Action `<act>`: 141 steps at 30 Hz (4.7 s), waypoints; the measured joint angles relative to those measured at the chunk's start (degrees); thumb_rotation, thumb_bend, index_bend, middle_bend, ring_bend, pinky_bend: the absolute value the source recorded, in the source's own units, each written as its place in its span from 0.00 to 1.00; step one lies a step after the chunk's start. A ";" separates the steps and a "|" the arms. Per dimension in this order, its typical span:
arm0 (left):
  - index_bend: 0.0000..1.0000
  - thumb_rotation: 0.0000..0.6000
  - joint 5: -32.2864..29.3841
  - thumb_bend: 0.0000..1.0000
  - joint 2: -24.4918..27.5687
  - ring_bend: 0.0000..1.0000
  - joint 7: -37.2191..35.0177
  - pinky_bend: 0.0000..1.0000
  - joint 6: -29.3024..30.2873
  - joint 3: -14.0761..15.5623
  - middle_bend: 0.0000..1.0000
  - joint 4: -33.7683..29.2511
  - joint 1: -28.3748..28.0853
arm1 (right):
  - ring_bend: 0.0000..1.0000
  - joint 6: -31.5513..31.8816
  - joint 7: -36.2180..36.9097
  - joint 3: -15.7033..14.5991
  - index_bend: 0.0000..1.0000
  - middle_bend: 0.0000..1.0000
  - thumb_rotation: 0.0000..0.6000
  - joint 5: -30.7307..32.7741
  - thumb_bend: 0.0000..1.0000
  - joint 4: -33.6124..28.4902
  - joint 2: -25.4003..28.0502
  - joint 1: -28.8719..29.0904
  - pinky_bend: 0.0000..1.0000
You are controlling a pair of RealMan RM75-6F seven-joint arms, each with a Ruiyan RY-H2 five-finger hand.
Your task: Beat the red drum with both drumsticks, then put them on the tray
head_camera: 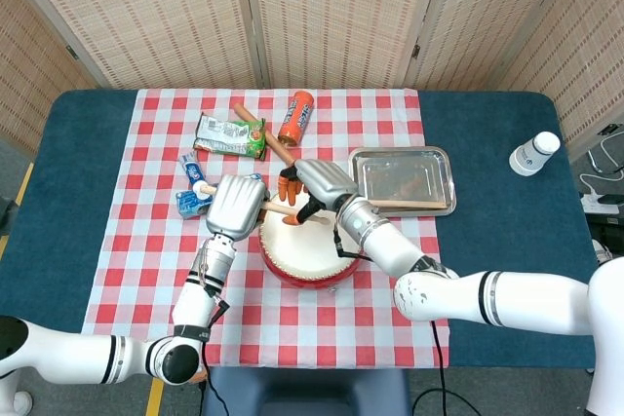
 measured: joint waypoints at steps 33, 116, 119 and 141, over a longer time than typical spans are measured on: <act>0.85 1.00 0.58 0.78 -0.92 0.94 4.58 1.00 2.06 2.27 1.00 2.13 -1.46 | 0.57 6.85 -7.08 1.27 0.74 0.68 1.00 4.17 0.35 -0.61 -3.37 0.21 0.48; 0.00 1.00 1.55 0.49 5.95 0.10 -3.00 0.28 -1.66 1.55 0.09 7.33 4.25 | 0.72 15.01 -14.14 4.45 1.00 0.79 1.00 -4.29 0.40 -6.66 0.36 -12.59 0.59; 0.00 1.00 1.62 0.49 6.83 0.10 -4.35 0.28 -1.88 1.62 0.09 7.53 5.01 | 0.72 15.10 -13.56 4.21 1.00 0.79 1.00 -4.76 0.40 -7.09 2.01 -14.02 0.59; 0.00 1.00 6.86 0.49 13.86 0.09 -15.37 0.26 -0.87 2.87 0.09 7.75 12.86 | 0.72 -5.26 -1.44 -2.16 1.00 0.79 1.00 -14.43 0.40 22.45 -2.02 -22.88 0.59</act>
